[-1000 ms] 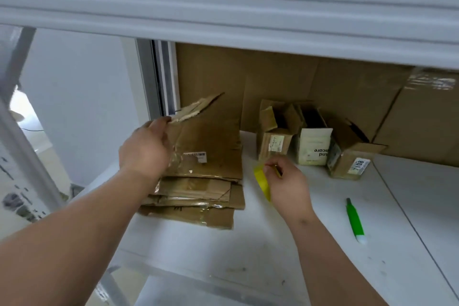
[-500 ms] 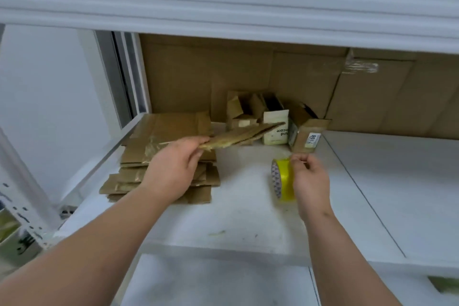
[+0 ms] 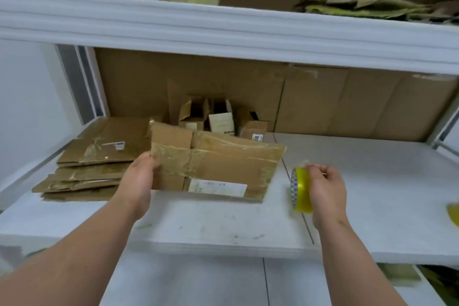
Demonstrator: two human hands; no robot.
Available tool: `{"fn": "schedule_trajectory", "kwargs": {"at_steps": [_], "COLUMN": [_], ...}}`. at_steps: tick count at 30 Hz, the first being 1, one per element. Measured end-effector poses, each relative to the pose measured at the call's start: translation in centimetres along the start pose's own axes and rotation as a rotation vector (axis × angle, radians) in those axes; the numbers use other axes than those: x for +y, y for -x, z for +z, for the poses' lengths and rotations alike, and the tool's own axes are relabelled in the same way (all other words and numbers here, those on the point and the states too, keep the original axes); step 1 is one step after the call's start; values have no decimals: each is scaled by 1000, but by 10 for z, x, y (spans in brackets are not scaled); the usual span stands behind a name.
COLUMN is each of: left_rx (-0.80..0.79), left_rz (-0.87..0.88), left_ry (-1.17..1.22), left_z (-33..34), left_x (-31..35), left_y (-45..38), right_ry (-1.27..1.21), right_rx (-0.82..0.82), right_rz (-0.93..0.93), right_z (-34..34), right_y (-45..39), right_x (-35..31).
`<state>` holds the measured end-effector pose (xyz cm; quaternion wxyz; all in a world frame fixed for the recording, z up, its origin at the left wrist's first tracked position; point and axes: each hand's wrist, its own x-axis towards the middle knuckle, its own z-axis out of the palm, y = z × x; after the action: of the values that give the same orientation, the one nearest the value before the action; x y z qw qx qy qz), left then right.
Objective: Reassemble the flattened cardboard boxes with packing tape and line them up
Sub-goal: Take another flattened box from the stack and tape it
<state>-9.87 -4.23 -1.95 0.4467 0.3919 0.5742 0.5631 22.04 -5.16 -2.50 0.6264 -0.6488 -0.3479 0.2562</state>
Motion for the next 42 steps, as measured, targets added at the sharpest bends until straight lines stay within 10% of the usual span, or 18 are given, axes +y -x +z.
{"fn": "schedule_trajectory", "kwargs": {"at_steps": [31, 42], "left_rx": [-89, -61], "left_rz": [-249, 141], "left_ry": [10, -160], "left_z": [60, 51], "left_x": [-23, -10], "left_y": [14, 18], "right_ry": [-241, -234], "right_rx": [-414, -440], "right_rz": [103, 155], "right_z": [5, 15], "right_y": [-8, -5], "right_x": [36, 35]}}
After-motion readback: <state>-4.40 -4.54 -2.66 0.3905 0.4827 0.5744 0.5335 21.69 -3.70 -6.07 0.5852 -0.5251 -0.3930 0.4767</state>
